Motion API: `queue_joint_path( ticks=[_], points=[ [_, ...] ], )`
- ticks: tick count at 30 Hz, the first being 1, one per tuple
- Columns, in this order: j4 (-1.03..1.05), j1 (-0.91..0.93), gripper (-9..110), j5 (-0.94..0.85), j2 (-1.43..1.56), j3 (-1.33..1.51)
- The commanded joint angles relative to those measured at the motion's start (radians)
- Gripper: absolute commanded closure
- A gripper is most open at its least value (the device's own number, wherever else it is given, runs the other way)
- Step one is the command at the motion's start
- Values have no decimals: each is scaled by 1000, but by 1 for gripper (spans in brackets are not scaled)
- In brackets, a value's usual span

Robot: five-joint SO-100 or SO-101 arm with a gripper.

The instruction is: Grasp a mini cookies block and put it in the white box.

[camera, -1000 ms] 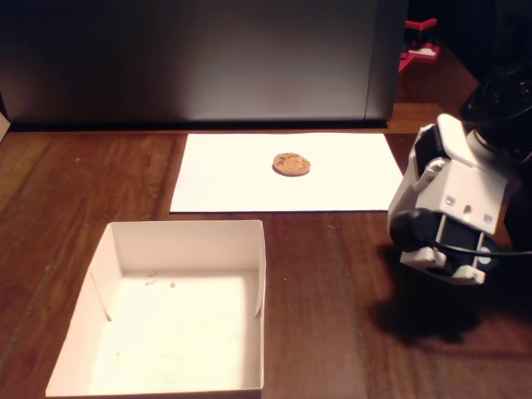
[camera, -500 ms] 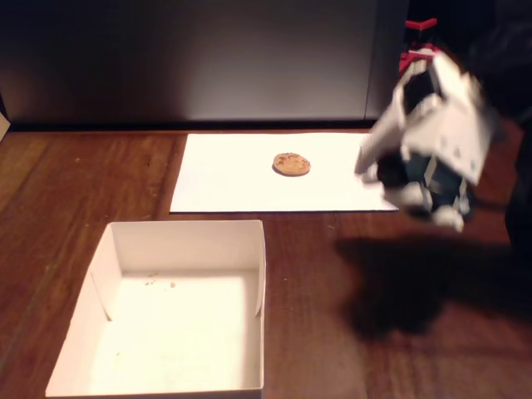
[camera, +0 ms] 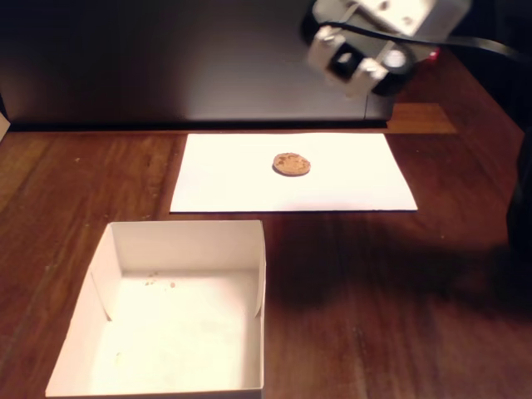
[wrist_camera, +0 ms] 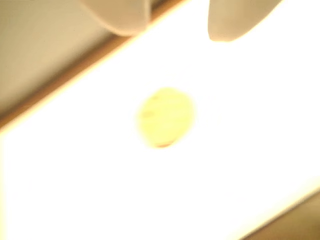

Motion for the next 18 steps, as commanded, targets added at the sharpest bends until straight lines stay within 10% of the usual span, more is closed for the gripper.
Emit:
queue_joint_path(
  ticks=[1,18],
  points=[
    [43,60,94,38,-126,-186],
    [77,135,84,91,-399,-285]
  ],
)
